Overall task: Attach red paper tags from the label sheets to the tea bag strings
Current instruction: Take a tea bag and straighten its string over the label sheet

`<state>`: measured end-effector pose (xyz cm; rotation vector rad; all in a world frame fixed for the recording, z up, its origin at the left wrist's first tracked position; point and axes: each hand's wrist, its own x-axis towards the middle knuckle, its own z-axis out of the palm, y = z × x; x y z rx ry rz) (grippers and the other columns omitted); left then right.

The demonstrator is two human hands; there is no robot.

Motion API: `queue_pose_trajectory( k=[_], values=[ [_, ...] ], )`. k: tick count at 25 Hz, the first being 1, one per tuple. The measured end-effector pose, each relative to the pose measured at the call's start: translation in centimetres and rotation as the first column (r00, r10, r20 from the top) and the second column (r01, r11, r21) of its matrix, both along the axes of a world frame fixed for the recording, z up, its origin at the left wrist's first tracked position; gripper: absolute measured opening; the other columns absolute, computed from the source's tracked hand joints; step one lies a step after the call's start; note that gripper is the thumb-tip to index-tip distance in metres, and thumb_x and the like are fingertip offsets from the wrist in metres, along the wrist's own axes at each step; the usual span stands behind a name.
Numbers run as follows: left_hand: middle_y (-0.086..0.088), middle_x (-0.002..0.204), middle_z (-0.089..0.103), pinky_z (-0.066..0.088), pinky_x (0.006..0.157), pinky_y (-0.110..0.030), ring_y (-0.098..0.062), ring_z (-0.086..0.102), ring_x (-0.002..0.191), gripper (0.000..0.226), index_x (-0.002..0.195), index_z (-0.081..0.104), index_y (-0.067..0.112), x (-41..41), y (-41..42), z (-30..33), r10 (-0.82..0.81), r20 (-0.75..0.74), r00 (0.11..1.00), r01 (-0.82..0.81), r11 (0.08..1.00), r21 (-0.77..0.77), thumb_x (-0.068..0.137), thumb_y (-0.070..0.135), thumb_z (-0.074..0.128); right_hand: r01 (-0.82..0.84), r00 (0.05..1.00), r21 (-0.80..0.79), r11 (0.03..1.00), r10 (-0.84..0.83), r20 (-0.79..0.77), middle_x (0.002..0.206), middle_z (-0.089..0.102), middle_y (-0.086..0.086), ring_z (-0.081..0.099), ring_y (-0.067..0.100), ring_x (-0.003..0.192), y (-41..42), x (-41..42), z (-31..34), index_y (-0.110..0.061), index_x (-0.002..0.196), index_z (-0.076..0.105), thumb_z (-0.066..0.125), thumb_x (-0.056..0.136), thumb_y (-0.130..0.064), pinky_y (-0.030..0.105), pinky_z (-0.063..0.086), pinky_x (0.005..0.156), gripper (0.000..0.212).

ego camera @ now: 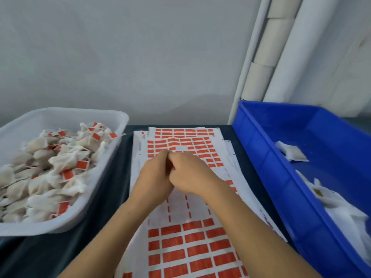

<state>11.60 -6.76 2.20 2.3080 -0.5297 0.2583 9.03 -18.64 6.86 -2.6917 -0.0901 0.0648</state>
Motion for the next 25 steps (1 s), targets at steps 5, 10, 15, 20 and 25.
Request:
queue_pose_trajectory(
  k=[5, 10, 15, 20, 25],
  values=[
    [0.015, 0.117, 0.066, 0.056, 0.089, -0.025, -0.011, 0.066, 0.101, 0.026, 0.123, 0.061, 0.035, -0.2, -3.8, -4.6, -0.065, -0.082, 0.995, 0.061, 0.997, -0.054, 0.099, 0.027, 0.067, -0.039, 0.972, -0.194, 0.98, -0.007, -0.234, 0.103, 0.062, 0.003, 0.061, 0.018, 0.084, -4.0, 0.2, -0.6, -0.017, 0.129, 0.064, 0.058, 0.098, -0.012, 0.03, 0.047, 0.072, 0.032],
    [0.013, 0.128, 0.056, 0.052, 0.099, -0.031, -0.011, 0.055, 0.111, 0.027, 0.128, 0.059, 0.034, 0.6, -3.9, -5.8, -0.101, 0.019, 0.995, 0.096, 0.979, 0.178, 0.103, 0.042, 0.056, 0.015, 0.978, -0.135, 0.991, -0.042, -0.205, 0.102, 0.071, 0.008, 0.069, 0.025, 0.091, -7.8, 1.6, 1.0, -0.012, 0.103, 0.073, 0.056, 0.101, -0.013, 0.032, 0.058, 0.077, 0.017],
    [0.012, 0.142, 0.05, 0.046, 0.105, -0.029, -0.011, 0.047, 0.12, 0.032, 0.134, 0.055, 0.035, 0.6, -4.0, -6.0, -0.133, 0.043, 0.99, 0.115, 0.951, 0.287, 0.104, 0.044, 0.051, 0.474, 0.845, 0.011, 0.88, -0.459, 0.276, 0.066, 0.057, 0.002, 0.053, 0.015, 0.057, -15.8, 1.6, 4.7, -0.016, 0.068, 0.056, 0.052, 0.099, -0.015, 0.028, 0.042, 0.05, 0.031],
    [0.01, 0.133, 0.058, 0.055, 0.091, -0.025, -0.01, 0.054, 0.099, 0.03, 0.13, 0.054, 0.028, 1.6, -5.6, -4.9, -0.142, 0.048, 0.989, 0.113, 0.916, 0.386, 0.104, 0.043, 0.05, 0.73, 0.651, 0.048, 0.681, -0.716, 0.252, 0.081, 0.064, 0.008, 0.059, 0.028, 0.075, -24.2, 0.3, 3.2, -0.006, 0.079, 0.063, 0.05, 0.089, -0.003, 0.031, 0.041, 0.054, 0.017],
    [0.014, 0.107, 0.062, 0.051, 0.082, -0.026, -0.011, 0.054, 0.081, 0.025, 0.115, 0.052, 0.029, 0.8, -6.4, -5.3, -0.082, 0.074, 0.994, 0.051, 0.933, 0.356, 0.104, 0.049, 0.043, 0.793, 0.56, -0.154, 0.59, -0.804, -0.2, 0.143, 0.053, 0.013, 0.046, 0.04, 0.132, -27.5, -1.1, -0.6, -0.025, 0.146, 0.051, 0.05, 0.102, -0.039, 0.049, 0.046, 0.108, 0.046]
  ],
)
